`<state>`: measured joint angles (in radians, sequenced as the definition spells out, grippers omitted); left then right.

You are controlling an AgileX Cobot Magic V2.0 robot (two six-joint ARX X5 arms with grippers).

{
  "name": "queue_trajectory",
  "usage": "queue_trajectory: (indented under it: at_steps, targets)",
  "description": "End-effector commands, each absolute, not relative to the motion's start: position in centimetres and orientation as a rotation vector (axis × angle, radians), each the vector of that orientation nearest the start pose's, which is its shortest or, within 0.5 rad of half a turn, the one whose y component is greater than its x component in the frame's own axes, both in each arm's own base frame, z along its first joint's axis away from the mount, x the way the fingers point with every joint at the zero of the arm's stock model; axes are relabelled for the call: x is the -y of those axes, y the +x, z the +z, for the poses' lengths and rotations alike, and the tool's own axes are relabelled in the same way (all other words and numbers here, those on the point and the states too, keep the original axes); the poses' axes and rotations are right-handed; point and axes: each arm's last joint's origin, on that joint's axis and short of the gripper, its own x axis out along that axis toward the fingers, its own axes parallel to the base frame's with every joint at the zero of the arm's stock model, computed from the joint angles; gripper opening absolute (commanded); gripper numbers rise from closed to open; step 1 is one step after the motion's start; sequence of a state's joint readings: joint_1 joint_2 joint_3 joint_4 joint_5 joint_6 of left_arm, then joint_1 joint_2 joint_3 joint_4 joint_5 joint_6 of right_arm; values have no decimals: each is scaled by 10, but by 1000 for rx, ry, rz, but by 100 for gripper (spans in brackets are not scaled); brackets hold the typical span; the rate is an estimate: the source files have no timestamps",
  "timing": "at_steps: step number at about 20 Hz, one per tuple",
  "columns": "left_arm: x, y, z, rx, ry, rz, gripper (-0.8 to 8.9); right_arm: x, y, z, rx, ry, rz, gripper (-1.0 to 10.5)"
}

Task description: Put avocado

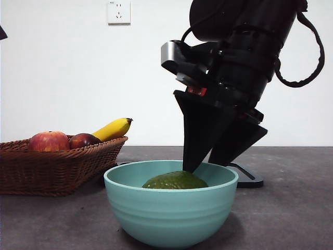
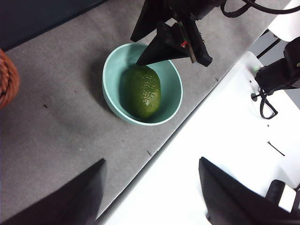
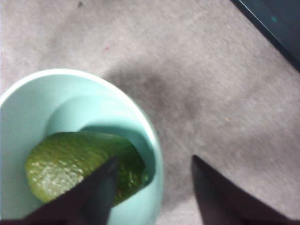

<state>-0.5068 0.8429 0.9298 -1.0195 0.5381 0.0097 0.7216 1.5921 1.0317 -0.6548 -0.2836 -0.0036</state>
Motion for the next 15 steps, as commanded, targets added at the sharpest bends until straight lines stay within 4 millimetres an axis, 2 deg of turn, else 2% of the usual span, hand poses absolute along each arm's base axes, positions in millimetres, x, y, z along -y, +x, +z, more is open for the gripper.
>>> queue_trajectory:
  at_steps: [1, 4, 6, 11, 15]
  targets:
    - [81, 114, 309, -957, 0, -986, 311, -212, 221, 191, -1245, -296, 887, 164]
    - [81, 114, 309, -958, 0, -986, 311, -214, 221, 187, -1257, -302, 891, 101]
    - [81, 114, 309, -957, 1, -986, 311, -215, 221, 187, -1252, -302, 895, 17]
    - [82, 115, 309, -948, 1, -987, 311, -215, 220, 189, -1252, -288, 892, 9]
    - [82, 115, 309, -947, 1, -987, 311, -216, 225, 209, -1225, -265, 883, 9]
